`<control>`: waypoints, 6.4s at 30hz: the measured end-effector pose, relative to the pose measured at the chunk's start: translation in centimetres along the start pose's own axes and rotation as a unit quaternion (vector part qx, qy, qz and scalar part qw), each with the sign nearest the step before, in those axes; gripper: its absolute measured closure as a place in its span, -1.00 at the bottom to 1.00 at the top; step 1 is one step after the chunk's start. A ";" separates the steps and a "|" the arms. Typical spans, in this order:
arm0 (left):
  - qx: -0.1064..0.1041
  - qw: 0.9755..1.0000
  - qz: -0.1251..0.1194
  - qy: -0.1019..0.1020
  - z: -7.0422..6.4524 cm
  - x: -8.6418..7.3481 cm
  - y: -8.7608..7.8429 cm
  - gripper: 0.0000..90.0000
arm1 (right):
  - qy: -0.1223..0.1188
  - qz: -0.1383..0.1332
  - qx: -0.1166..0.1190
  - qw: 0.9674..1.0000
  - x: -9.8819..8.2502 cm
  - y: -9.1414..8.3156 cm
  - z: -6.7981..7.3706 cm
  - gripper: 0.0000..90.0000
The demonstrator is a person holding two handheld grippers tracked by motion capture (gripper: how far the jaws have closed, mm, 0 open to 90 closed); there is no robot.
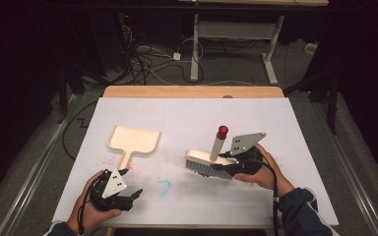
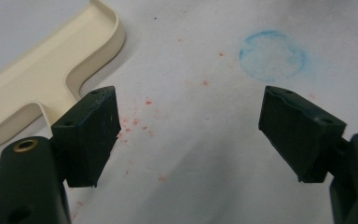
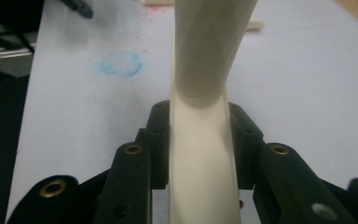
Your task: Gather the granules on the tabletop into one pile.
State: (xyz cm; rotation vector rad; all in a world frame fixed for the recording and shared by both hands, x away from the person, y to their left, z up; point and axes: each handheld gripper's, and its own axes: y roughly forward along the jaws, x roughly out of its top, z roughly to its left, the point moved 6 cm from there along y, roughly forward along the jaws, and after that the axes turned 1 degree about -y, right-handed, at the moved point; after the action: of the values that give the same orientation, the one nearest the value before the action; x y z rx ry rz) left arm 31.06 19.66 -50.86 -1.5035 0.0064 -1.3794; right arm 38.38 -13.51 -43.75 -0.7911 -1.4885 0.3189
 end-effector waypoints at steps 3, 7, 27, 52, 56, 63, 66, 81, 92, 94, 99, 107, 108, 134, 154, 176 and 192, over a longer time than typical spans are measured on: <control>0.002 1.000 -0.001 0.001 0.1 0.0 -0.1 -0.56 | 0.033 -0.012 -0.062 0.997 0.0 -1.3 -0.4 0.51; 0.006 1.000 -0.001 0.006 0.0 0.1 -0.3 -0.56 | 0.088 0.006 -0.170 0.982 -1.2 -2.1 -0.5 0.51; -0.007 1.000 0.002 0.009 -0.4 0.2 0.1 -0.56 | 0.146 0.059 -0.313 0.937 -0.6 4.1 2.3 0.51; -0.002 1.000 0.011 0.008 -0.1 -0.2 0.3 -0.56 | -0.016 0.046 -0.230 0.972 1.8 6.0 -3.0 0.51; -0.002 1.000 0.013 0.008 -0.2 -0.4 0.3 -0.56 | -0.019 0.044 -0.205 0.978 1.3 6.9 -3.7 0.51; -0.004 1.000 0.017 0.005 -0.3 -0.5 0.3 -0.56 | -0.069 0.037 -0.151 0.985 0.6 7.2 -1.7 0.50; 0.000 1.000 0.015 0.000 -0.2 -0.5 0.3 -0.56 | -0.086 0.028 -0.126 0.988 0.3 6.3 -0.6 0.50; 0.004 1.000 0.012 -0.007 0.1 -0.4 0.0 -0.60 | 0.003 -0.054 -0.154 0.987 2.3 2.2 0.1 0.51; 0.004 1.000 0.010 -0.005 -0.1 -0.3 -0.2 -0.59 | 0.229 -0.077 -0.102 0.965 3.1 6.3 4.4 0.51; 0.003 1.000 0.011 -0.005 -0.1 -0.3 -0.2 -0.60 | 0.263 -0.063 -0.117 0.955 2.1 7.1 3.9 0.51; 0.000 1.000 0.010 -0.002 -0.2 -0.3 -0.1 -0.60 | 0.300 -0.052 -0.156 0.940 0.3 6.1 2.2 0.51; -0.001 1.000 0.011 0.000 -0.4 -0.2 -0.1 -0.60 | 0.320 -0.057 -0.160 0.932 -0.7 4.1 2.3 0.51; 0.000 1.000 0.011 0.001 -0.4 -0.2 -0.1 -0.59 | 0.318 -0.058 -0.161 0.933 -0.7 3.9 2.3 0.51; 0.007 1.000 0.010 0.002 0.0 -0.2 -0.4 -0.59 | 0.153 -0.055 -0.199 0.966 -0.6 -4.7 1.4 0.51; 0.009 1.000 0.016 0.004 0.1 -0.4 -0.3 -0.59 | 0.099 -0.007 -0.152 0.983 -4.6 -8.7 3.3 0.50; 0.006 0.999 0.032 0.012 -0.2 -0.6 0.1 -0.59 | 0.079 0.059 -0.048 0.994 -9.4 -10.3 2.4 0.47; 0.001 0.999 0.043 0.016 -0.5 -0.6 0.5 -0.59 | 0.098 0.048 -0.089 0.990 -8.5 -9.0 -2.2 0.20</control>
State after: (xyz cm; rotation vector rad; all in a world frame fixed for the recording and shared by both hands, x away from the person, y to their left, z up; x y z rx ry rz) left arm 30.84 19.48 -51.72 -1.4622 0.0875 -1.3345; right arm 37.18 -26.03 -44.16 -1.0103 -1.3092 0.1755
